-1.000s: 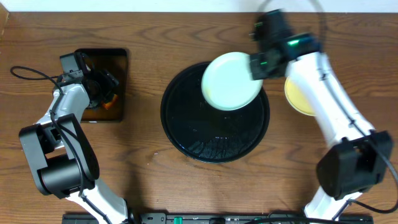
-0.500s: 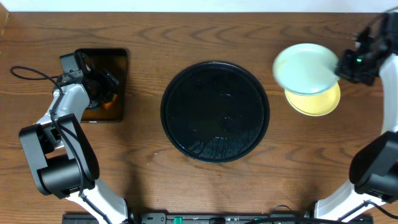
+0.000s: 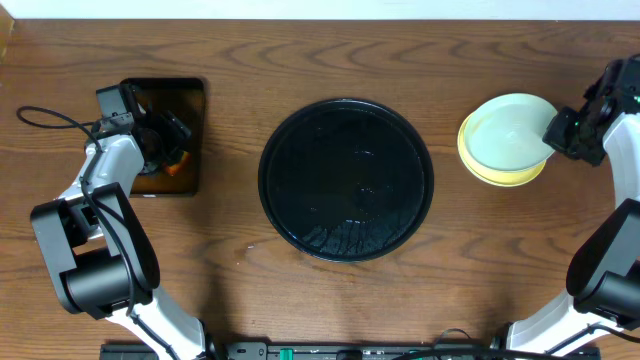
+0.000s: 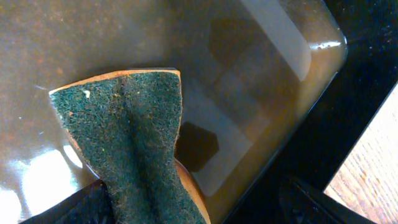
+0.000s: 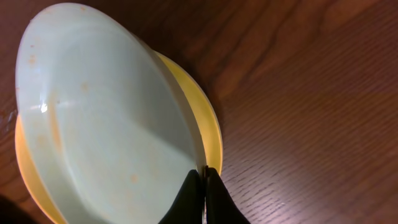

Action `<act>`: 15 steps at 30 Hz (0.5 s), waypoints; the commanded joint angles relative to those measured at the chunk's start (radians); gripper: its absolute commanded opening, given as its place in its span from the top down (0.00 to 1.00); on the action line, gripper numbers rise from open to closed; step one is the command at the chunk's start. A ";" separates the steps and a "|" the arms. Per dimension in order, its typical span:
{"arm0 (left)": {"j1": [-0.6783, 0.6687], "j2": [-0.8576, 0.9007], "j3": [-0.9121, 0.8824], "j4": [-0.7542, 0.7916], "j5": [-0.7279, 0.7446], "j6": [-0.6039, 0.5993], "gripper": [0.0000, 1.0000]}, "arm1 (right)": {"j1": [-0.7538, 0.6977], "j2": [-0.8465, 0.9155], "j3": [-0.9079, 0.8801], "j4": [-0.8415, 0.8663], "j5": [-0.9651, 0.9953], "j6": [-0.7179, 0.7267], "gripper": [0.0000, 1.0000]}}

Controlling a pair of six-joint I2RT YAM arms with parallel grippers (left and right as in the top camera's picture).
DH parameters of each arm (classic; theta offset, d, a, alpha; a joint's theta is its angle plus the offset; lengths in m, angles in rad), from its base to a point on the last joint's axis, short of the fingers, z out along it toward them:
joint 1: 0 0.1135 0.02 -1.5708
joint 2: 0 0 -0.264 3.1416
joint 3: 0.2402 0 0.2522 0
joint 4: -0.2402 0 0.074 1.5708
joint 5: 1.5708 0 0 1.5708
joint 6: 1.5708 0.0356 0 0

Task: Clean dirty plates on tray and stack at the side

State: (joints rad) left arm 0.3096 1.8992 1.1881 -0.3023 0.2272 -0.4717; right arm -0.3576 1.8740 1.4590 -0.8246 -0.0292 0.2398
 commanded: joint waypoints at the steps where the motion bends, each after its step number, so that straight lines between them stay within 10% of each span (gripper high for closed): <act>1: 0.000 -0.023 0.009 0.002 0.005 -0.002 0.18 | -0.001 -0.027 -0.008 0.014 0.009 0.022 0.87; 6: 0.000 -0.023 0.009 0.002 0.005 -0.002 0.18 | -0.001 -0.027 -0.008 0.011 -0.071 0.021 0.44; 15: 0.000 -0.023 0.009 0.002 0.005 -0.002 0.18 | -0.001 -0.116 0.015 -0.140 -0.291 -0.021 0.28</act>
State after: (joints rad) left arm 0.3096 1.8992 1.1881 -0.3023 0.2268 -0.4717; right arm -0.3576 1.8572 1.4540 -0.9371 -0.2302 0.2306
